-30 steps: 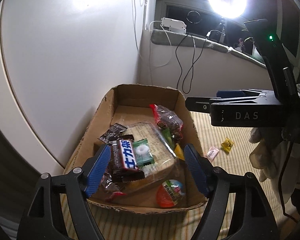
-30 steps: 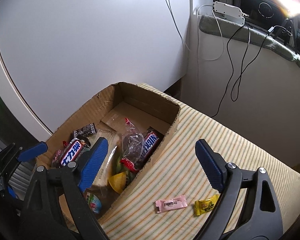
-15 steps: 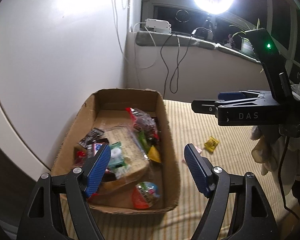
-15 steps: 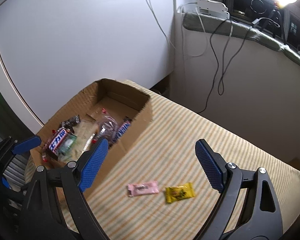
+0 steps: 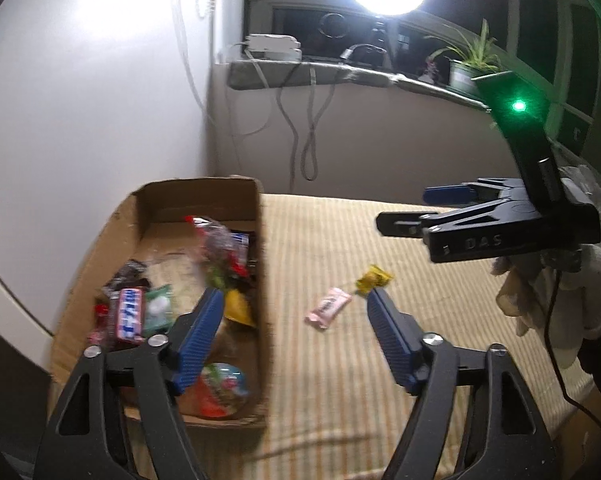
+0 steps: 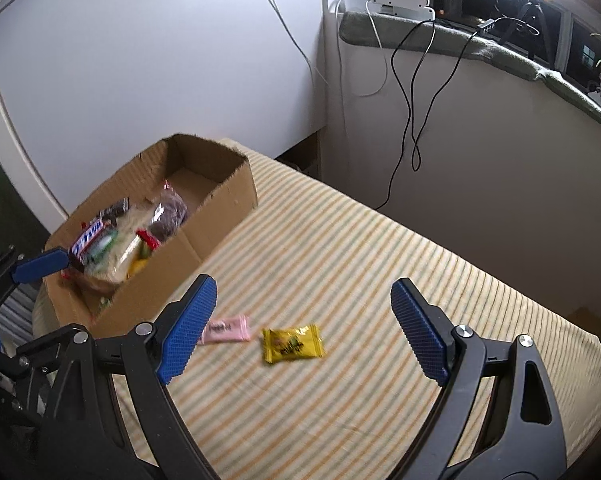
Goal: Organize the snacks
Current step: 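Withdraw both open tools from the box toward the pink and yellow candies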
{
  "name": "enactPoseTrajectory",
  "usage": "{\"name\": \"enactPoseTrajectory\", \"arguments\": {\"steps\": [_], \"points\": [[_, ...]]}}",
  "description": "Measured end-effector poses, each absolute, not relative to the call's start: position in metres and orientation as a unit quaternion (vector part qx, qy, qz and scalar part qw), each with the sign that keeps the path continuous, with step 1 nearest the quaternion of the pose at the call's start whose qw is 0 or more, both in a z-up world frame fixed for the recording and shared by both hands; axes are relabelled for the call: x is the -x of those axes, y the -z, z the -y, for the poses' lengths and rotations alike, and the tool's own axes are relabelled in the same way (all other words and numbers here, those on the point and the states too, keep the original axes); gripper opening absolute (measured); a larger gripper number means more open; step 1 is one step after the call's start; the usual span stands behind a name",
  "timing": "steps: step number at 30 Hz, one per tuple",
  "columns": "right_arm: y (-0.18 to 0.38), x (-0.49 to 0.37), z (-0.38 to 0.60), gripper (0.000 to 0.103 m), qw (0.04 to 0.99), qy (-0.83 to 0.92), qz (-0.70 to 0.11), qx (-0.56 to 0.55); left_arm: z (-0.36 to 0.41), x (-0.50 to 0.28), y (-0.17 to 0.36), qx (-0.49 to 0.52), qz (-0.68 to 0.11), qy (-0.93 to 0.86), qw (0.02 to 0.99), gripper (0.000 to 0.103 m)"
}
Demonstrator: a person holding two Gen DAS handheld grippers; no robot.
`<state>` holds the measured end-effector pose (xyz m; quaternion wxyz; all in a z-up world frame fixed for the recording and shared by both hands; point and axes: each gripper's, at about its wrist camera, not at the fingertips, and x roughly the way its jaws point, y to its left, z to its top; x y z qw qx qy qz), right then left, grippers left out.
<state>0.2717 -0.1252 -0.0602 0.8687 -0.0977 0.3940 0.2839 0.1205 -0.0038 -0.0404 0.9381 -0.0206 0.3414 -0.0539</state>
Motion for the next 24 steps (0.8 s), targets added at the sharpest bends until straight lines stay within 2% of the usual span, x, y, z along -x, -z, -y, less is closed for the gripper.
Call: {"name": "enactPoseTrajectory", "arguments": {"steps": [6,7,8,15,17,24], "points": [[0.077,-0.265,0.131,0.091,0.851,-0.313,-0.402,0.129,0.036,-0.128,0.052,0.012,-0.364,0.098,0.926,0.049],[0.080,-0.263,0.130,0.086,0.847,-0.319,-0.403,0.135,0.040,-0.130,0.055,0.011,-0.370,0.103,0.923,0.045],[0.084,-0.263,0.129,0.080,0.842,-0.324,-0.408,0.143,0.044,-0.132,0.058,0.010,-0.375,0.107,0.921,0.044],[0.112,-0.262,0.123,0.066,0.805,-0.362,-0.424,0.201,0.054,-0.155,0.078,0.013,-0.405,0.105,0.908,0.041],[0.117,-0.263,0.121,0.057,0.797,-0.369,-0.427,0.215,0.054,-0.161,0.083,0.011,-0.412,0.101,0.905,0.038],[0.128,-0.265,0.111,0.057,0.769,-0.409,-0.406,0.276,0.059,-0.178,0.095,-0.005,-0.429,0.092,0.899,0.034]]}}
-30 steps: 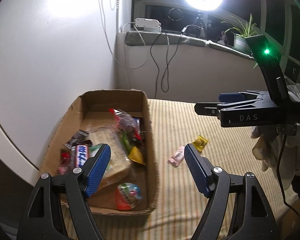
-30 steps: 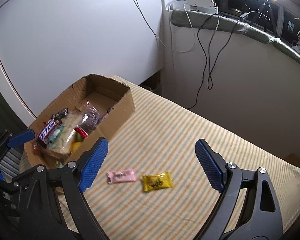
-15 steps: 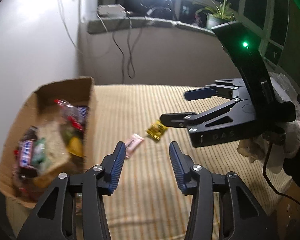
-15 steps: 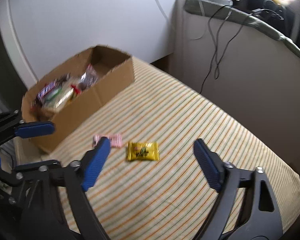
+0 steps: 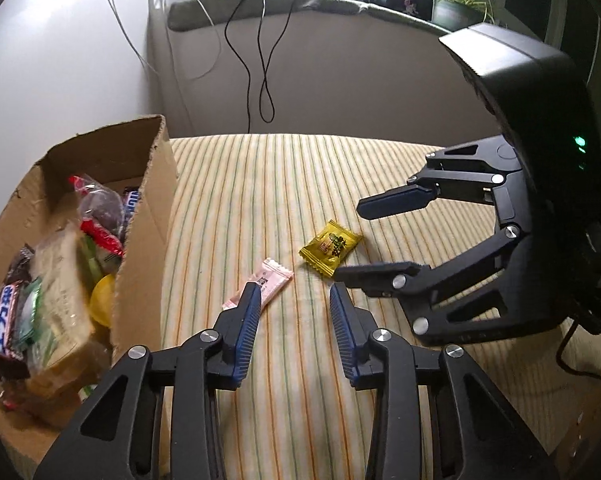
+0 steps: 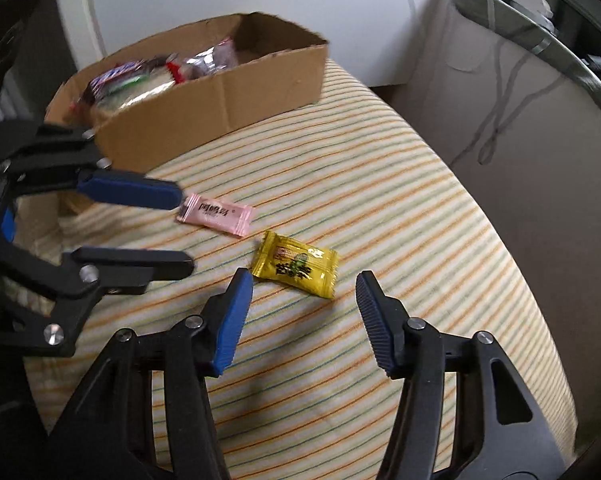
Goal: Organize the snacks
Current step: 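Withdraw both open tools from the box toward the pink and yellow candies, then grasp the pink candy with the left tool while the right grasps the yellow candy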
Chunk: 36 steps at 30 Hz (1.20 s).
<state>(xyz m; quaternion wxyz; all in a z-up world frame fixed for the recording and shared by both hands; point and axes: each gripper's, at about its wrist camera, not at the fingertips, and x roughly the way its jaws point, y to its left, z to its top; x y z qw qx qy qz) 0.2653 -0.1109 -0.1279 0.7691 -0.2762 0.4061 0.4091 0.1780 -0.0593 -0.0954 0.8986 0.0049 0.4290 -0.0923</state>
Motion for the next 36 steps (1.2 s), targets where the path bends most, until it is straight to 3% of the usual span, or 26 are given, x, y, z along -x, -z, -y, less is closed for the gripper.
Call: {"name": "enactPoseTrajectory", "arguments": {"steps": [10,20,30,32,34,36], "points": [[0.133,-0.277,0.099,0.057,0.733,-0.468,-0.375,0.319,0.068,-0.196,0.107,-0.023,-0.447,0.089,0.890,0.030],[0.136,-0.287,0.118,0.029,0.714,-0.500,-0.393,0.293,0.081,-0.215,0.115,-0.062,-0.456,0.079,0.884,0.030],[0.138,-0.279,0.138,0.025,0.732,-0.483,-0.396,0.271,0.083,-0.214,0.117,-0.079,-0.457,0.084,0.882,0.023],[0.137,-0.277,0.138,0.025,0.735,-0.479,-0.396,0.272,0.088,-0.215,0.119,-0.096,-0.453,0.077,0.883,0.027],[0.137,-0.275,0.138,0.025,0.738,-0.475,-0.396,0.270,0.091,-0.217,0.118,-0.107,-0.454,0.063,0.882,0.044],[0.138,-0.274,0.140,0.025,0.740,-0.473,-0.396,0.268,0.088,-0.220,0.119,-0.098,-0.461,0.066,0.880,0.044]]}}
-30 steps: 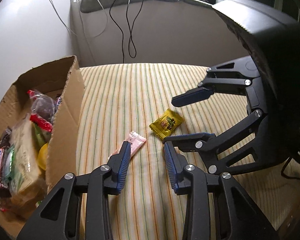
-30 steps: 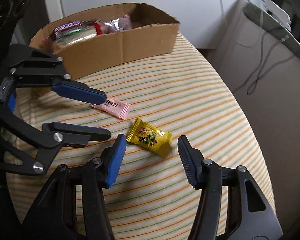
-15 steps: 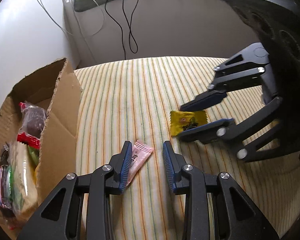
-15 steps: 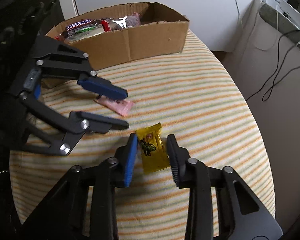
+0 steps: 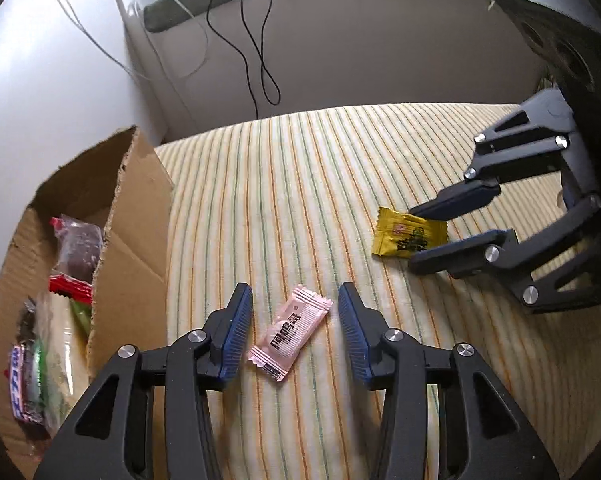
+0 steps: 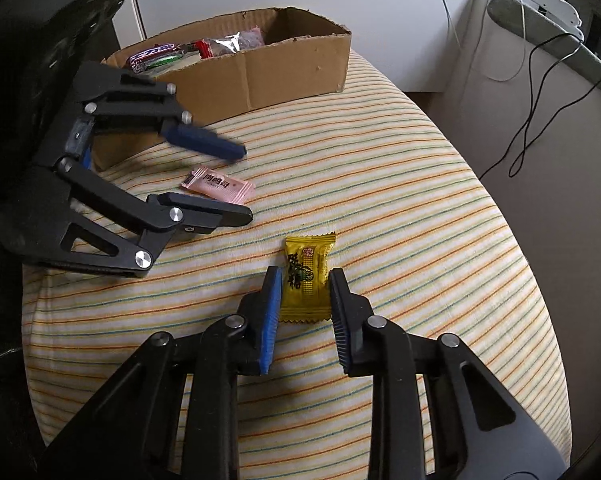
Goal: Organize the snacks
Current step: 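Grasp the pink candy with the left tool while the right grasps the yellow candy, then carry the pink candy and yellow candy with both tools over the box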
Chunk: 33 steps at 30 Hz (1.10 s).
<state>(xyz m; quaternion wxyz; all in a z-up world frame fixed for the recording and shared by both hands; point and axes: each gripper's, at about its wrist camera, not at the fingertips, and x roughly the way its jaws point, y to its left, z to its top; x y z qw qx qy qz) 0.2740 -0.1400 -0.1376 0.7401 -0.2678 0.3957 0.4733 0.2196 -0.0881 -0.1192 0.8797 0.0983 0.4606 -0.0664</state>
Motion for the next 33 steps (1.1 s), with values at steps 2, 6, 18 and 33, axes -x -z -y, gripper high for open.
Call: {"name": "enactPoseTrajectory", "arguments": {"steps": [2,6,18,33], "points": [[0.138,-0.274,0.141,0.025,0.742,-0.472,-0.398,0.263,0.090,-0.220,0.121,-0.097,-0.463,0.072,0.878,0.038],[0.138,-0.271,0.146,0.025,0.747,-0.465,-0.401,0.256,0.085,-0.212,0.122,-0.067,-0.467,0.080,0.878,0.023],[0.133,-0.258,0.148,0.024,0.767,-0.430,-0.416,0.233,0.080,-0.178,0.119,-0.032,-0.461,0.092,0.882,0.004],[0.093,-0.230,0.135,0.007,0.795,-0.407,-0.402,0.205,0.031,-0.132,0.069,0.002,-0.397,0.090,0.914,0.004]]}}
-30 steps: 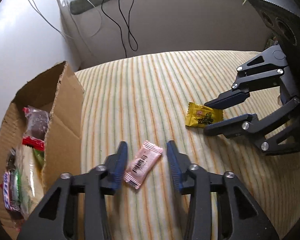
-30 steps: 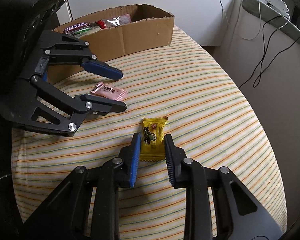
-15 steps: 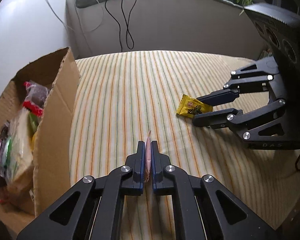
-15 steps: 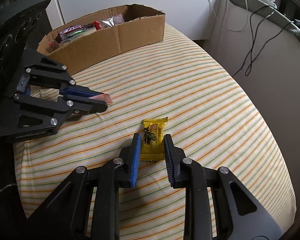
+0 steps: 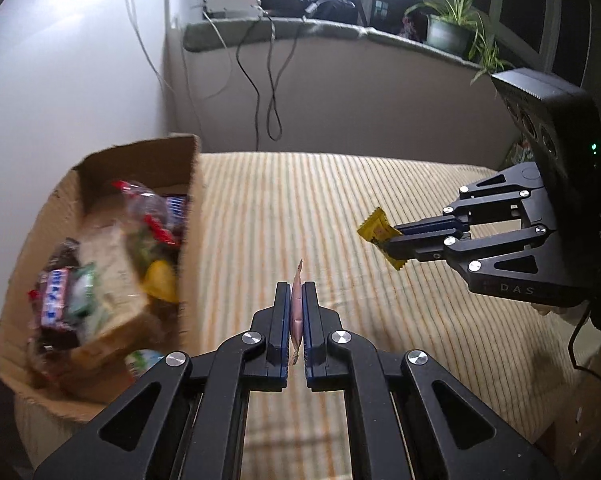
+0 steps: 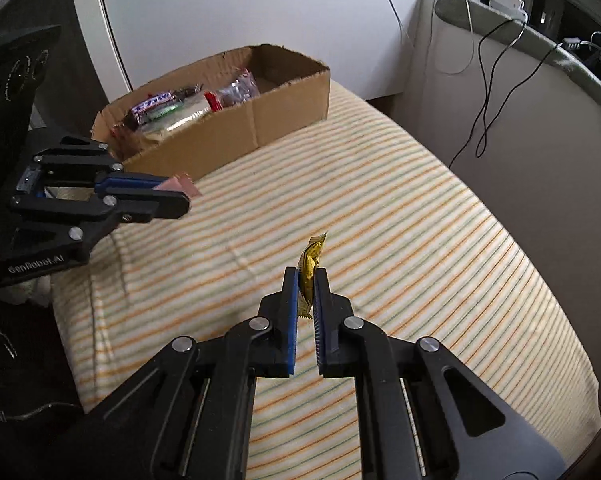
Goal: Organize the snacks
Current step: 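Carry the pink candy and yellow candy with both tools over the box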
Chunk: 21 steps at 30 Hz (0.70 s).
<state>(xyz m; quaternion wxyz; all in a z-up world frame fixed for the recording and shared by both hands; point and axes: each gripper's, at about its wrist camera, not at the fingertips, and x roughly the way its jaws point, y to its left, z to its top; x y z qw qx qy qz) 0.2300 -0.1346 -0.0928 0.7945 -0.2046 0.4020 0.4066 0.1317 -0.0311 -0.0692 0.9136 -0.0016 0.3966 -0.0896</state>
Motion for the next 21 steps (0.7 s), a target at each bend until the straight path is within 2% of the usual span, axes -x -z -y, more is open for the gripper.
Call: {"name": "enactPoseTrajectory", "arguments": {"steps": [12,21], "points": [[0.044,-0.235,0.074,0.007,0.810,-0.419,-0.364,0.188,-0.033,-0.125,0.036,0.015,-0.358,0.044,0.932,0.004],[0.028,-0.257,0.025,0.007,0.816,-0.428,-0.349,0.173,-0.072,-0.140,0.024,0.015,-0.340,0.011,0.940,0.004]]}}
